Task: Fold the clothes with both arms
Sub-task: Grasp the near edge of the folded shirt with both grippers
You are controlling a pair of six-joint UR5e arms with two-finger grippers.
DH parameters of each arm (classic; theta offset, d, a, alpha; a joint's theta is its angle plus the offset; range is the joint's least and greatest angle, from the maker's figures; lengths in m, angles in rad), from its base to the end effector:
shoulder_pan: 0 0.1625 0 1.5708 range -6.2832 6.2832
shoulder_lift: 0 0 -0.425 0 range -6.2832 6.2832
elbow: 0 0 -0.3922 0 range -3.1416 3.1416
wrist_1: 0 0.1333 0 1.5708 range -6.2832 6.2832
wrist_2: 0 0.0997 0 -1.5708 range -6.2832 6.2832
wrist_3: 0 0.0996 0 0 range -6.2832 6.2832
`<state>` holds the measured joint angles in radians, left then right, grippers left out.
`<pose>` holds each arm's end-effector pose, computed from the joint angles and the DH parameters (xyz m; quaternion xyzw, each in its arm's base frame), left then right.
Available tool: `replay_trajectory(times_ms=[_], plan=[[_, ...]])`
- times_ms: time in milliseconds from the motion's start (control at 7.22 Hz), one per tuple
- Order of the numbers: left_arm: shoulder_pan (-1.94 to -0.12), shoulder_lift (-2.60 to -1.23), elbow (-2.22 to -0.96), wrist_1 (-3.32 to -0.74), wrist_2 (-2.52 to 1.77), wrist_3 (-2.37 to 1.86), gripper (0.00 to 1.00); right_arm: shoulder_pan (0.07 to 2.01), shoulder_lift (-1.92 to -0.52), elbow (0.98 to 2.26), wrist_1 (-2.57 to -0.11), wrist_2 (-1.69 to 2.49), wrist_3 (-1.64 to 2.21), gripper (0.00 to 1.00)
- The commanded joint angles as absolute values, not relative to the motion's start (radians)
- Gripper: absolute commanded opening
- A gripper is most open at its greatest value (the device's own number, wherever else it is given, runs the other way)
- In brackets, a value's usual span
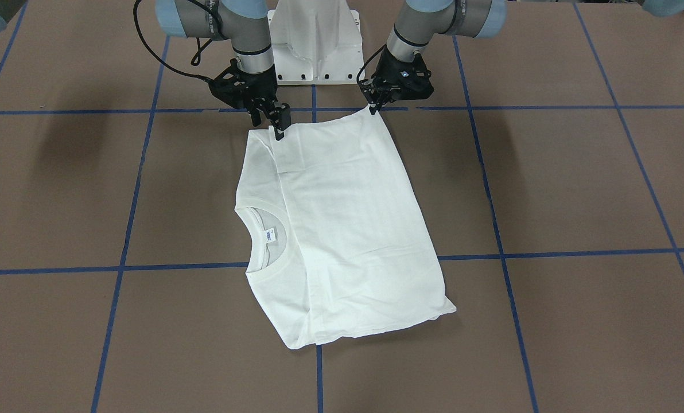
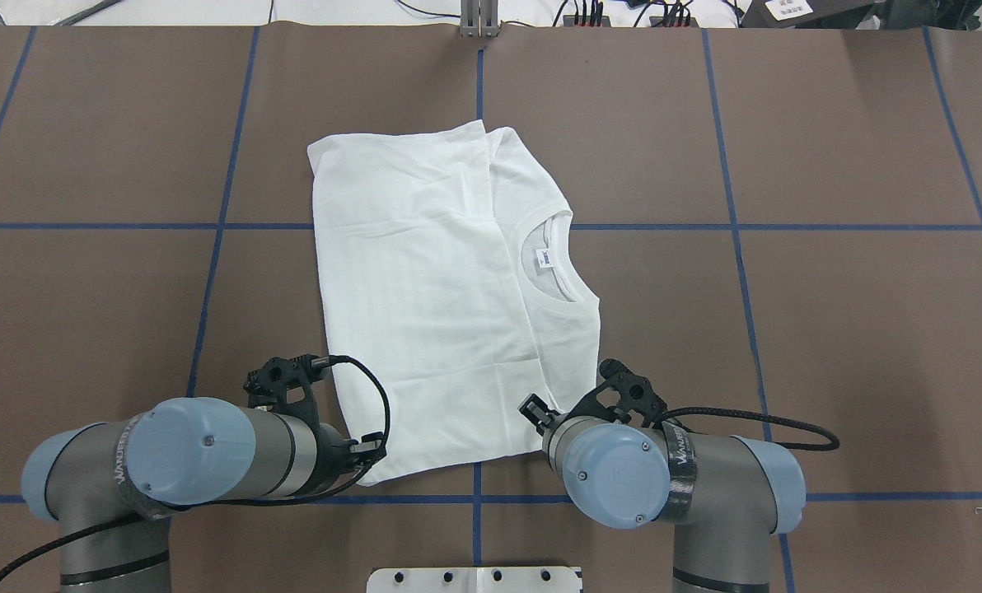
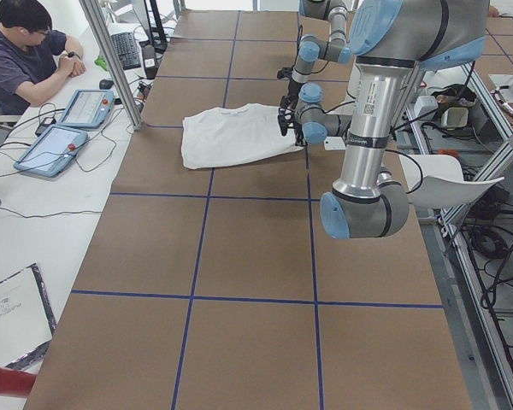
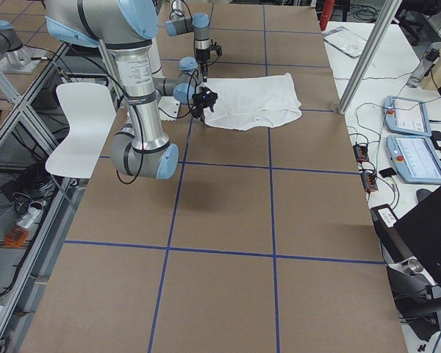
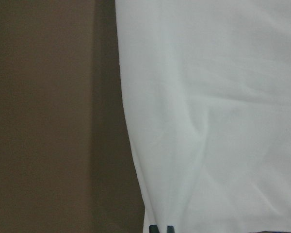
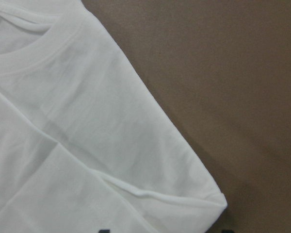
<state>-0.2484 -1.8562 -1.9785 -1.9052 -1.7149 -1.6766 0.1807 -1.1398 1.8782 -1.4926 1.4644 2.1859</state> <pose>0.5109 -0.2524 0.2853 -0.0276 0.4934 -0.1182 0.8613 -0.5723 -0.2508 0.2798 -0.0378 -0.3977 0.3746 0.8367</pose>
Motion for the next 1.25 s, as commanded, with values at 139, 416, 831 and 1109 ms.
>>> replay_trajectory(times_ms=[139,416,831,1109], plan=[[-0.247,-1.858,-1.977,-1.905,-1.715,-1.677,0.00,0.176,-1.126,1.861,-1.493,1.459,2.186,0.66],[-0.247,-1.858,-1.979,-1.907,-1.715,-1.677,0.00,0.173,-1.126,1.861,-1.493,1.459,2.186,0.34],[-0.247,-1.858,-1.979,-1.907,-1.715,-1.677,0.00,0.175,-1.118,1.868,-1.493,1.460,2.181,0.00],[-0.247,-1.859,-1.979,-1.907,-1.717,-1.677,0.00,0.181,-1.114,1.874,-1.493,1.465,2.174,0.00]])
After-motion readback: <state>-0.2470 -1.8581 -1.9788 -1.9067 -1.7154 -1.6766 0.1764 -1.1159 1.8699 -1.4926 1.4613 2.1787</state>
